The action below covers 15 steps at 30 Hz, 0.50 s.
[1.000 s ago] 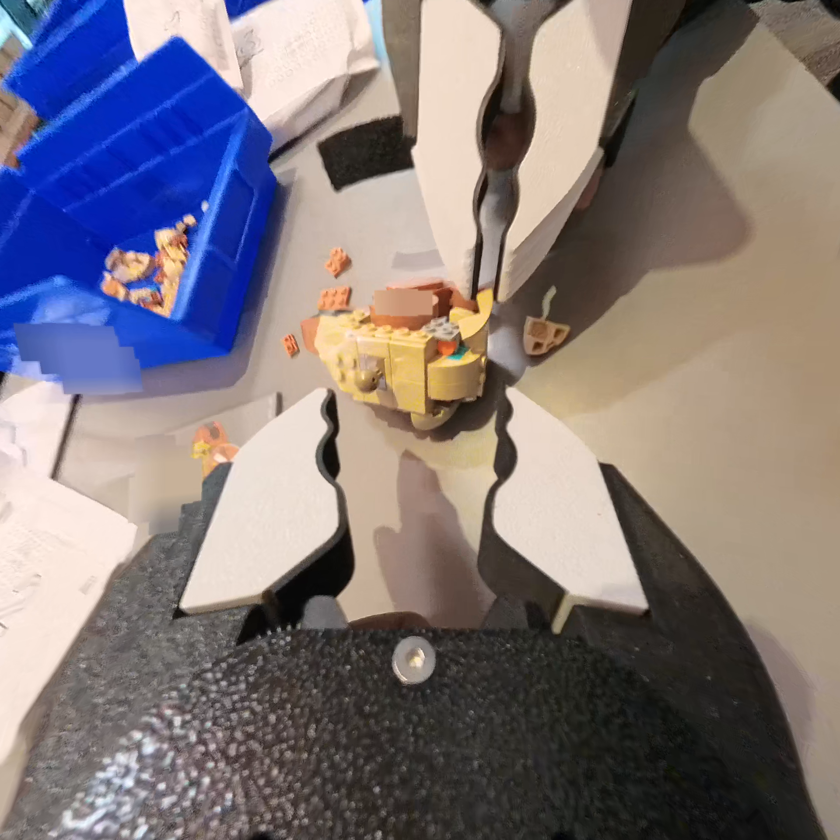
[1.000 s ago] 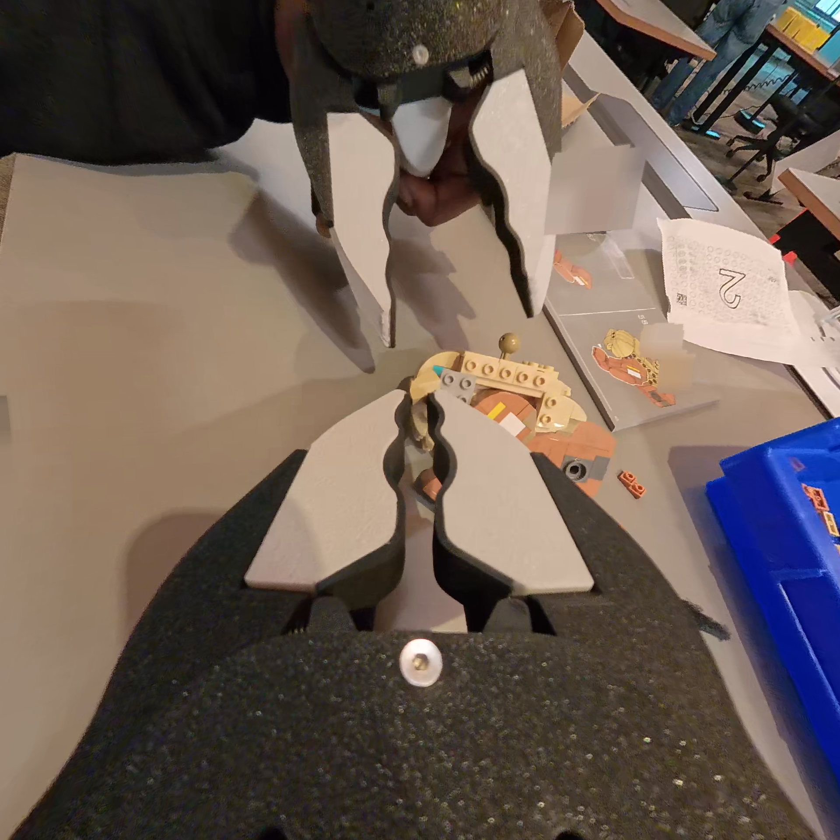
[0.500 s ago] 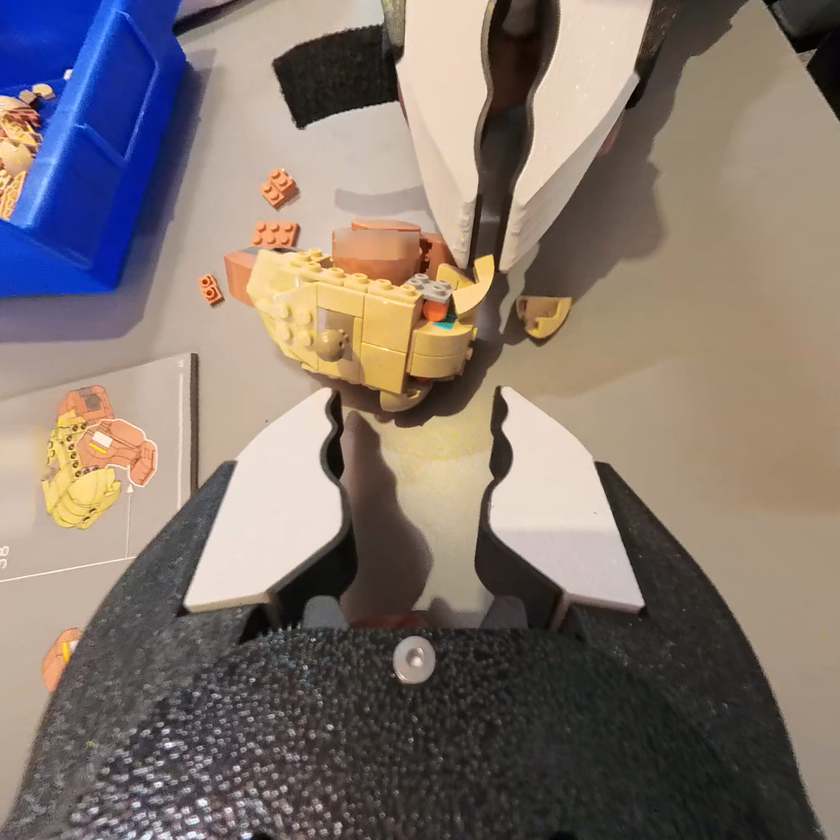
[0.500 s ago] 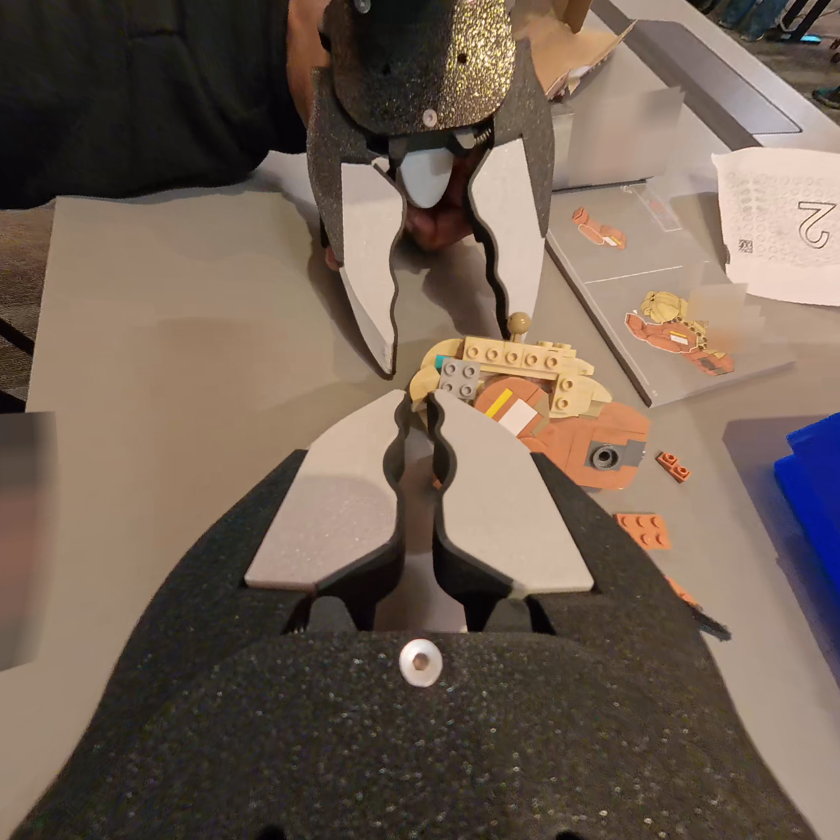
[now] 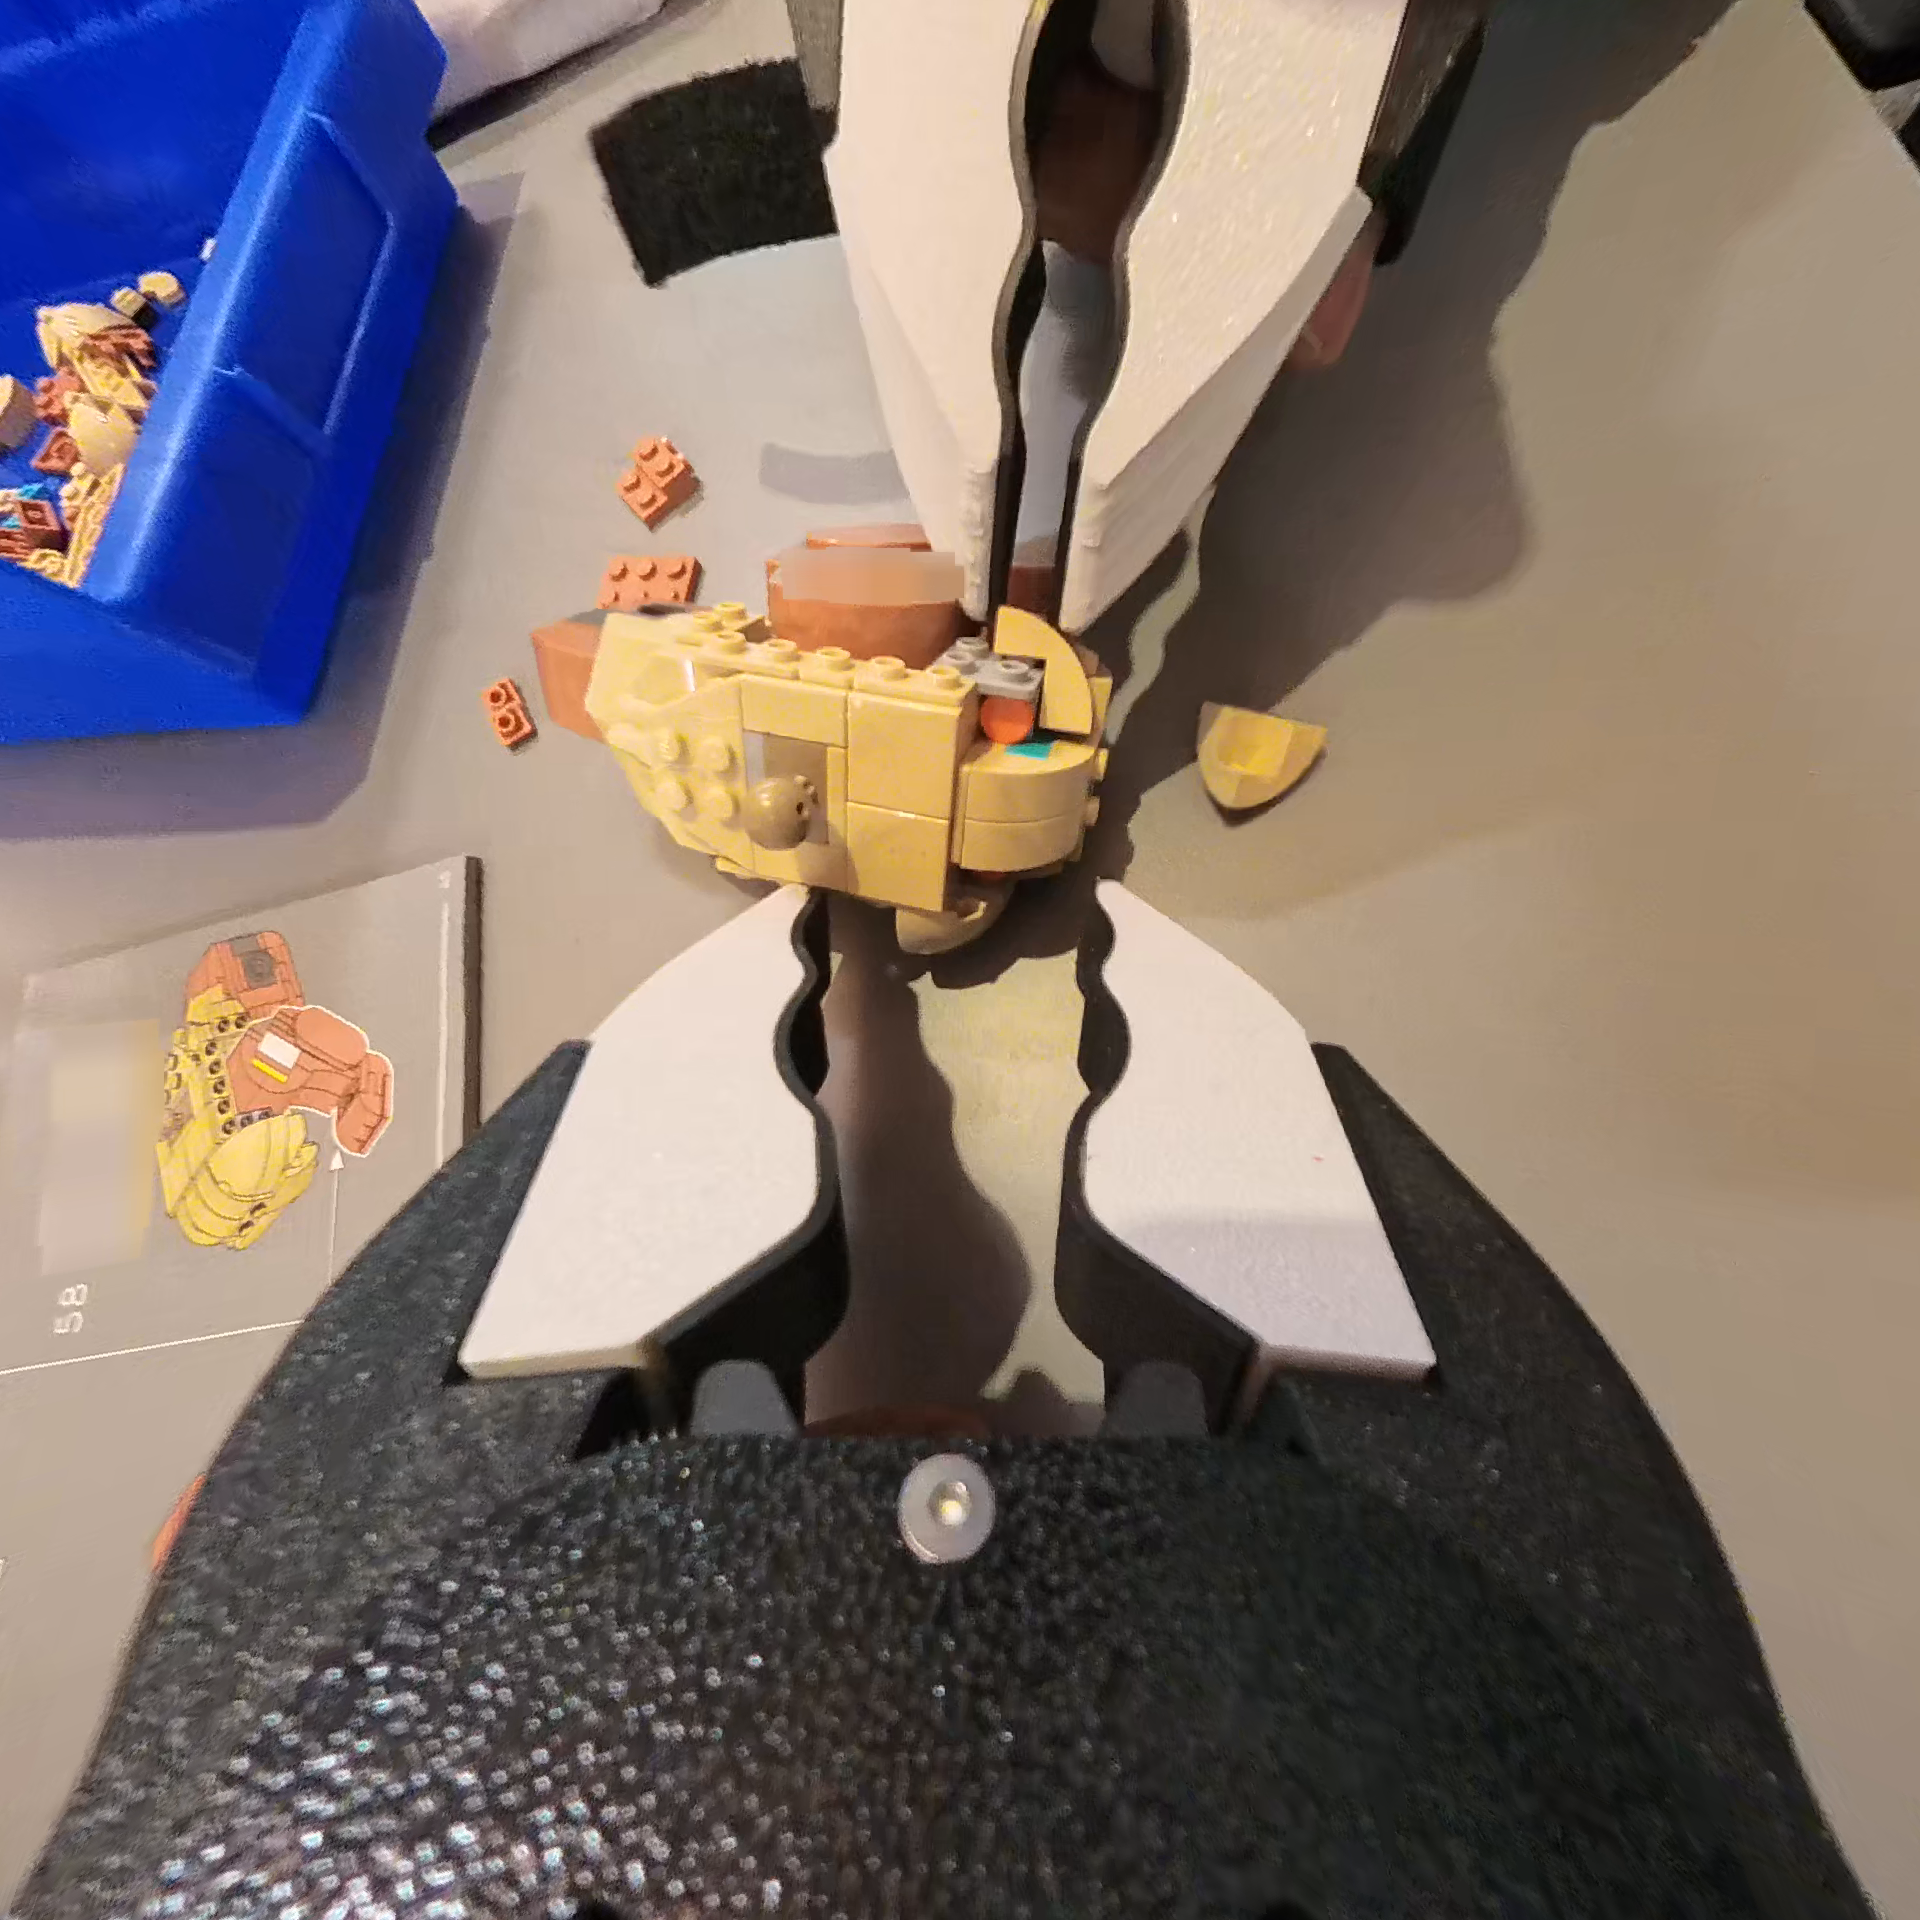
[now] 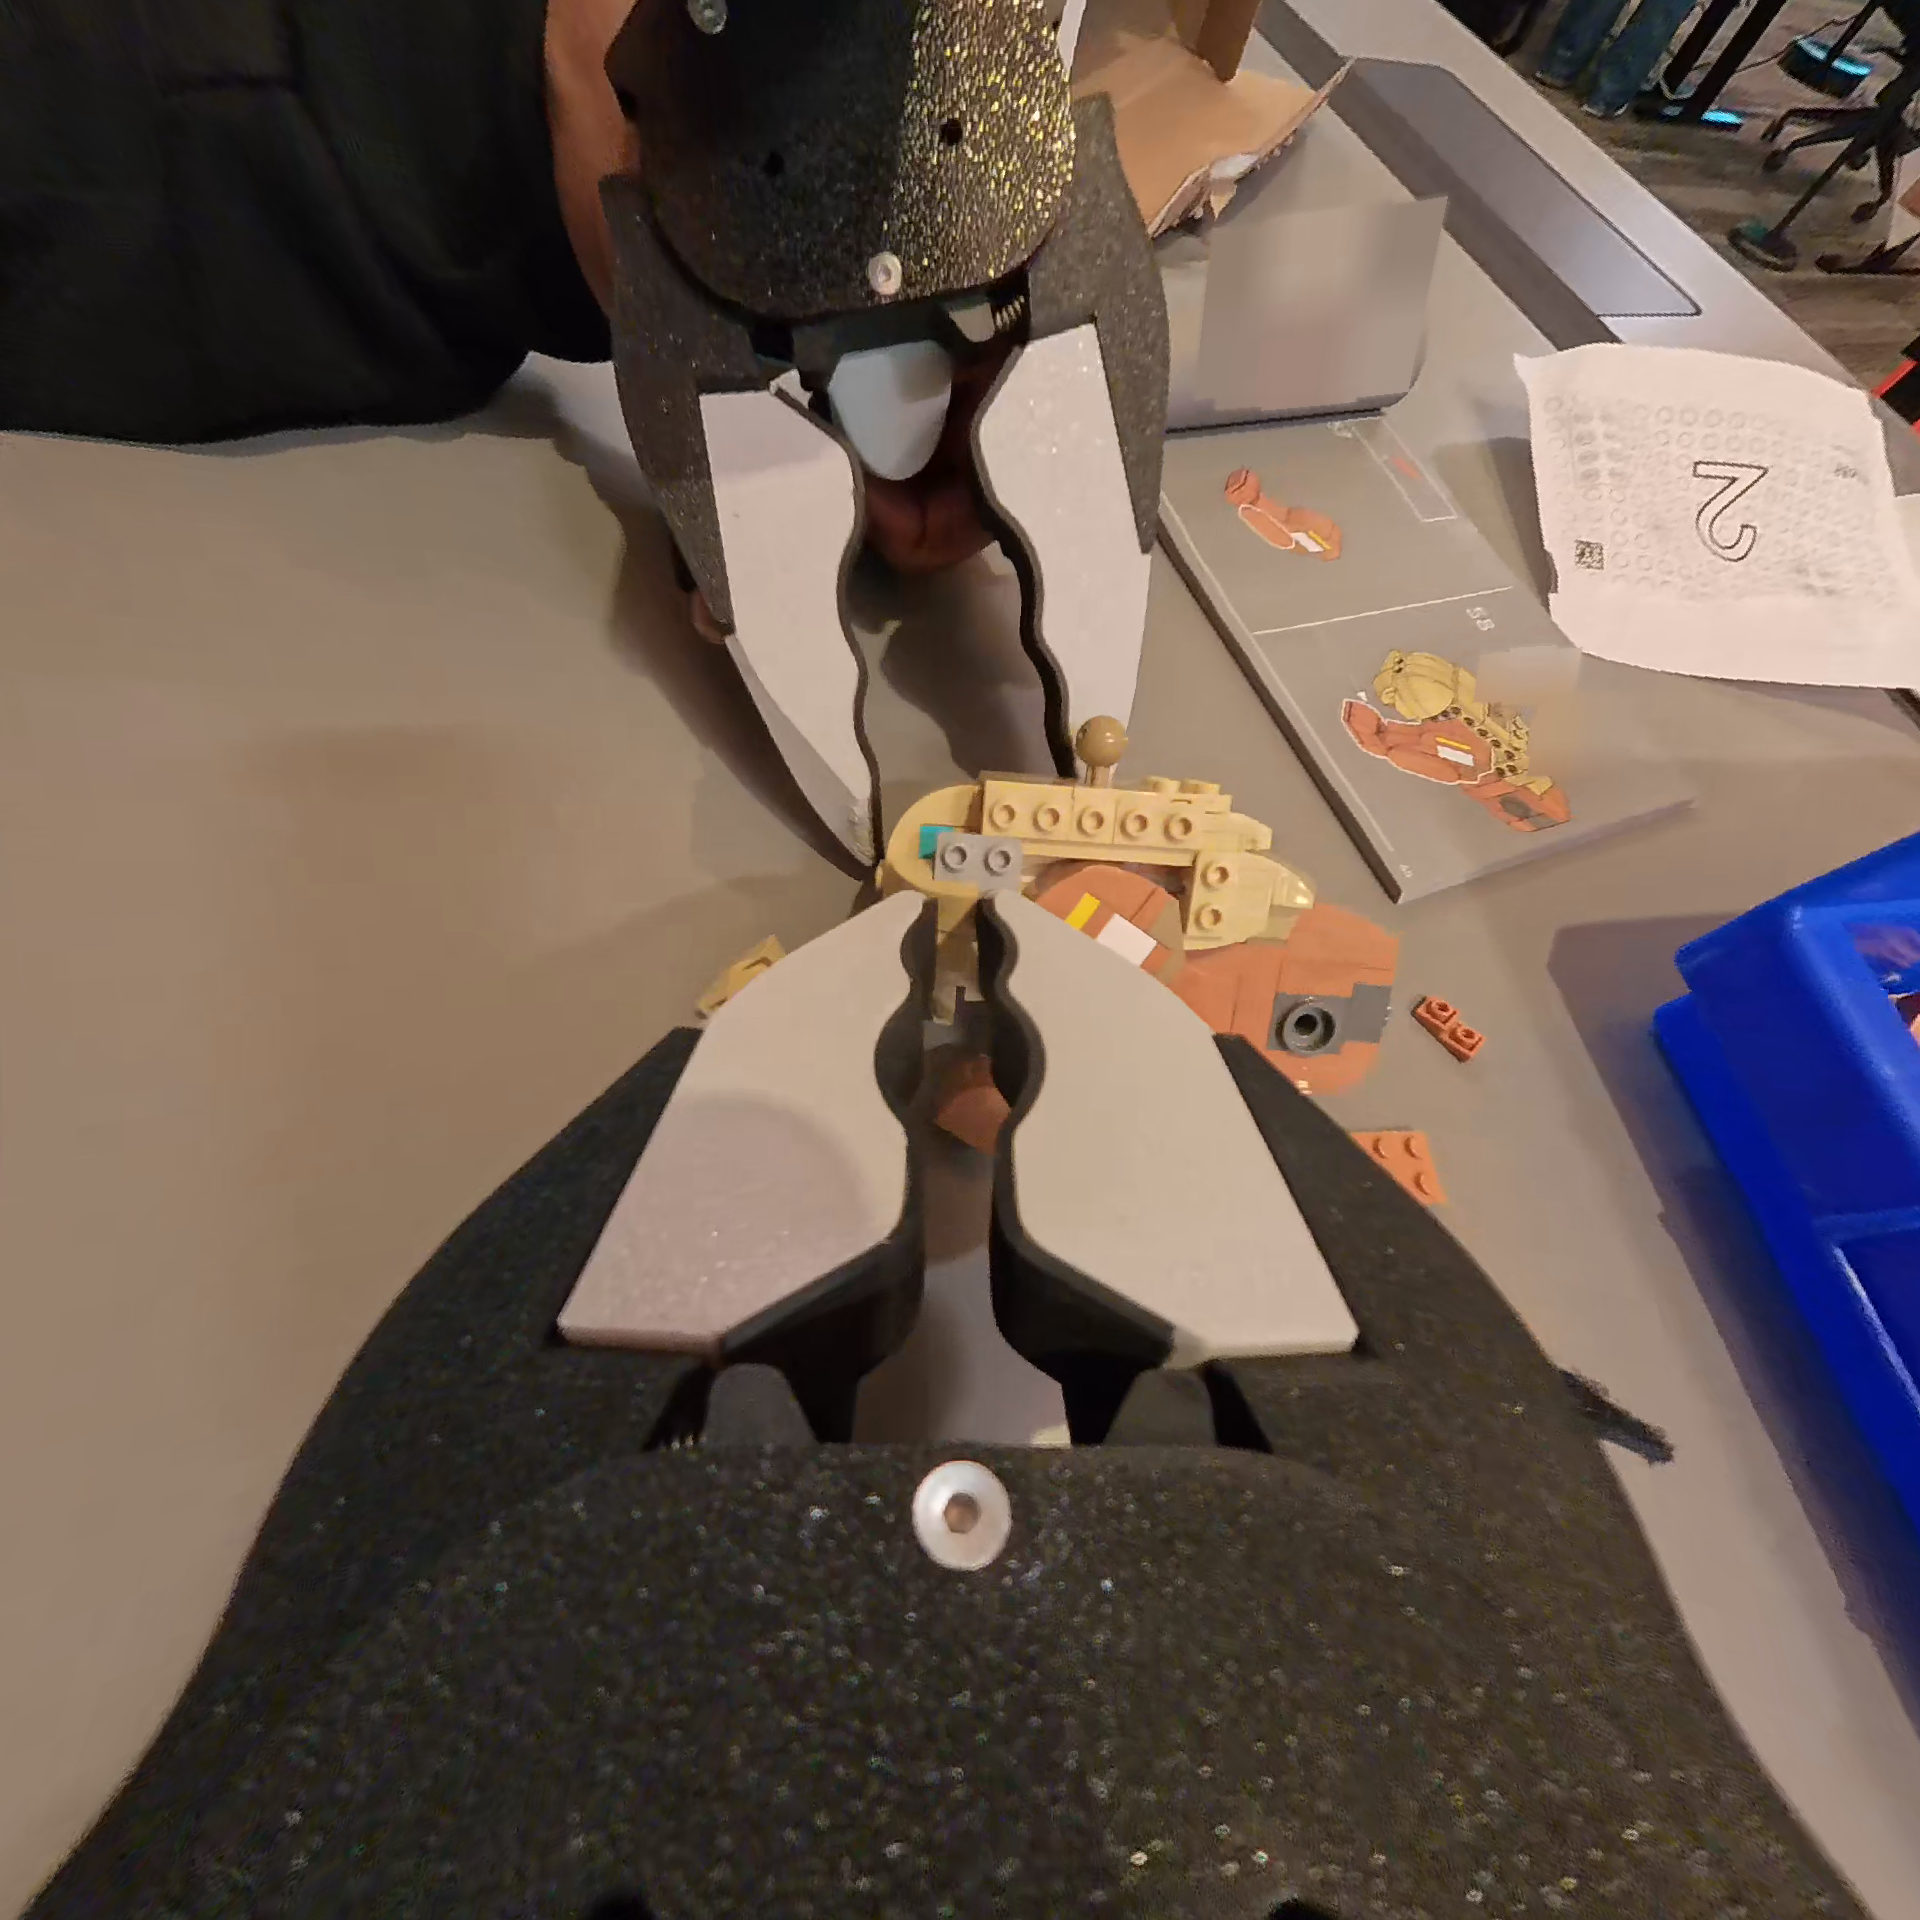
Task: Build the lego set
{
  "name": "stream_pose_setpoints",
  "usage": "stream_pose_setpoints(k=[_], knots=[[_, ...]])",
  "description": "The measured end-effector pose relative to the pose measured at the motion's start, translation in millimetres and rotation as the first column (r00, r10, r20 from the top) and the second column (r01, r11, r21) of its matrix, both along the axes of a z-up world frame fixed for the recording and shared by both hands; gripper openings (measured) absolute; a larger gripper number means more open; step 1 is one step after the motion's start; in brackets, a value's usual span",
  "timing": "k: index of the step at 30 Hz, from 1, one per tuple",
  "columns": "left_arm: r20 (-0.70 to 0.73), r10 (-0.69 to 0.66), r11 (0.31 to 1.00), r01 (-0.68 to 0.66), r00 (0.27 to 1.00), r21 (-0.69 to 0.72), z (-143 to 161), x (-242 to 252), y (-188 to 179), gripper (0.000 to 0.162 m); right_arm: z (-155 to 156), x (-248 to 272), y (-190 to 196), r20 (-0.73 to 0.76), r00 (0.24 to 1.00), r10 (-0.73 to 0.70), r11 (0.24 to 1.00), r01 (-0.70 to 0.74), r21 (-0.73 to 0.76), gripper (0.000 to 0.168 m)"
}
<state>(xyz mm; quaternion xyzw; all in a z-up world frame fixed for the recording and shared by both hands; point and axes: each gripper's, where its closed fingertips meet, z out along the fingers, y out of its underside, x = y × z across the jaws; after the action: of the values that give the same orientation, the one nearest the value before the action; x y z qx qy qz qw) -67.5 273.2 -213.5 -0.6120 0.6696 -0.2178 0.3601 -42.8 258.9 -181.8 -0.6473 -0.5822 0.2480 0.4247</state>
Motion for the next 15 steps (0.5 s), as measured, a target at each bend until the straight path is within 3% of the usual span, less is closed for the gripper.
stream_pose_setpoints(k=[15], knots=[[0.006,0.008,1.0,-0.008,1.0,0.013,1.4,12.8,-7.9,0.033,-0.1,10.1,-15.2,0.006,1.0,-0.007,0.997,0.006,0.075,0.007]])
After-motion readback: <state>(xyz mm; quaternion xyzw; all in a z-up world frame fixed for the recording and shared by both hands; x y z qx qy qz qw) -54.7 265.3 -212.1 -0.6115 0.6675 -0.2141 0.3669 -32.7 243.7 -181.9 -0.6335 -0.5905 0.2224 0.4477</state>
